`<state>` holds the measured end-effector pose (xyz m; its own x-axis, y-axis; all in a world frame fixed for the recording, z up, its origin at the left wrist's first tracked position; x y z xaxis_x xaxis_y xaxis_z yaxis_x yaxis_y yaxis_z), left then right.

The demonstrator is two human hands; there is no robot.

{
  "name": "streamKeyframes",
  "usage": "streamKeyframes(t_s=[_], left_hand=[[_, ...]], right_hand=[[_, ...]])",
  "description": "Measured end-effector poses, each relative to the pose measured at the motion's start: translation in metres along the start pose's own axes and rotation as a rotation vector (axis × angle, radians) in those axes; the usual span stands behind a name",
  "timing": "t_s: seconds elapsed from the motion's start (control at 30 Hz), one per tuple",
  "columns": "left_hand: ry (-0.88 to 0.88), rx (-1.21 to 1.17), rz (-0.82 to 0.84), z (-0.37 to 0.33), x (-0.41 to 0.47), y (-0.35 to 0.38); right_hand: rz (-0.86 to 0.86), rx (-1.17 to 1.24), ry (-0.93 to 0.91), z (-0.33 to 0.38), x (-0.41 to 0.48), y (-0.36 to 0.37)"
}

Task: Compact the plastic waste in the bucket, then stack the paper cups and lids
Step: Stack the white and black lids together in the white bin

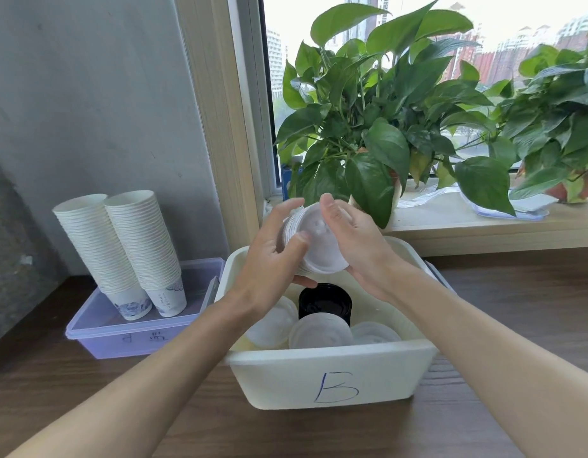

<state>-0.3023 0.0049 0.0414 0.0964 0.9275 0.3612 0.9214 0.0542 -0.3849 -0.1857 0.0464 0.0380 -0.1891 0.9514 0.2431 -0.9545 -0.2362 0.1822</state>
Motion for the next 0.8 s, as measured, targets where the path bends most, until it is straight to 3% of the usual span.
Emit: streamKeyframes(t_s=[0.33,0.43,0.57,0.8], left_hand=[[0.036,-0.021,-0.023,-0.004,0.001,-0.003],[-0.037,-0.055,-0.03,0.006,0.005,-0.001],[-0.103,-0.026,-0.072,0.019,0.008,-0.004],[0.012,0.166,-0.058,0.011,0.012,-0.005]], right_hand=[[-0.05,-0.117,-0.225,0.021,-0.006,0.002],[-0.095,-0.091,-0.296,0.027,-0.008,-0.002],[-0.081,-0.114,-0.238,0.019,-0.006,-0.003],[-0.047,-0.091,-0.213,0.023,-0.005,-0.001]])
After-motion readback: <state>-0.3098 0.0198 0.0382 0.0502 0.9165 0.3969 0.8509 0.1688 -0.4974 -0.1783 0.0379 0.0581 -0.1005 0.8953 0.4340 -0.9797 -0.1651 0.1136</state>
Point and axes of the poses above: each hand's wrist, its own x-axis towards the middle knuckle, its own y-axis out of the palm, z = x × y, the point moved 9 cm from there along x, towards the middle knuckle, and after that the axes turned 13 degrees about x, right-handed, at the moved point
